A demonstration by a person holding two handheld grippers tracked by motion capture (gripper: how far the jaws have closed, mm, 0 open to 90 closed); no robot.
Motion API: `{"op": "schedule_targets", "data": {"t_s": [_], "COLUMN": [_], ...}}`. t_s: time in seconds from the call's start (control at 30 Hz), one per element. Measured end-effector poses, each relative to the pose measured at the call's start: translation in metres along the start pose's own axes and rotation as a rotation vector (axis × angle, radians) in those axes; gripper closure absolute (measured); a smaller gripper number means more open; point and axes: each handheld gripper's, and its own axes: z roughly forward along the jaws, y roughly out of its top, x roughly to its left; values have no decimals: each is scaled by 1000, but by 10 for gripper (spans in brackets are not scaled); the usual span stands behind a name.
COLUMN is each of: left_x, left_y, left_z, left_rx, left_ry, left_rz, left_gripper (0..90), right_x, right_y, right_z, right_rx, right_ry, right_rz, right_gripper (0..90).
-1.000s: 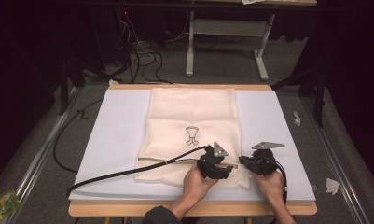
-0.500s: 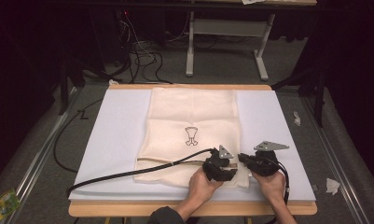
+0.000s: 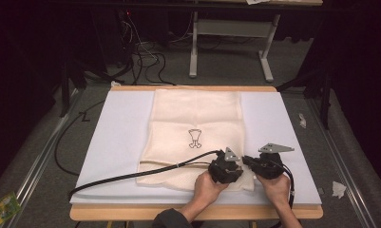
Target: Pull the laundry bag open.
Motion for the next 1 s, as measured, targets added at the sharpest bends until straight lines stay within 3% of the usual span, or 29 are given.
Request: {"op": "schedule_targets", "data": {"t_s": [0.17,0.27,0.43,0.73,1.0], "left_x": [-1,2,3,3,5], "left_y": [-1,-1,0,1,2], "left_z": [0,3,4,2,0], "left_rx": [-15,5,-1,-8,-10], "left_ry": [-25,11,11,-14,-28], "left_rz": [4,-1,-11,-15,-11], "left_gripper": [732,770,795,864,871], "right_x": [1,0,1,1,-1], "right_y": [0,-1,0,2,2], "right_z": [1,1,2,1,-1], "right_rx": [-1,4,4,8,17], "right_ry": [-4,-3,-1,-1,-1], "right_rz": [-5,-5,-7,-5,10], "right_gripper": [885,885,885,884,876]}}
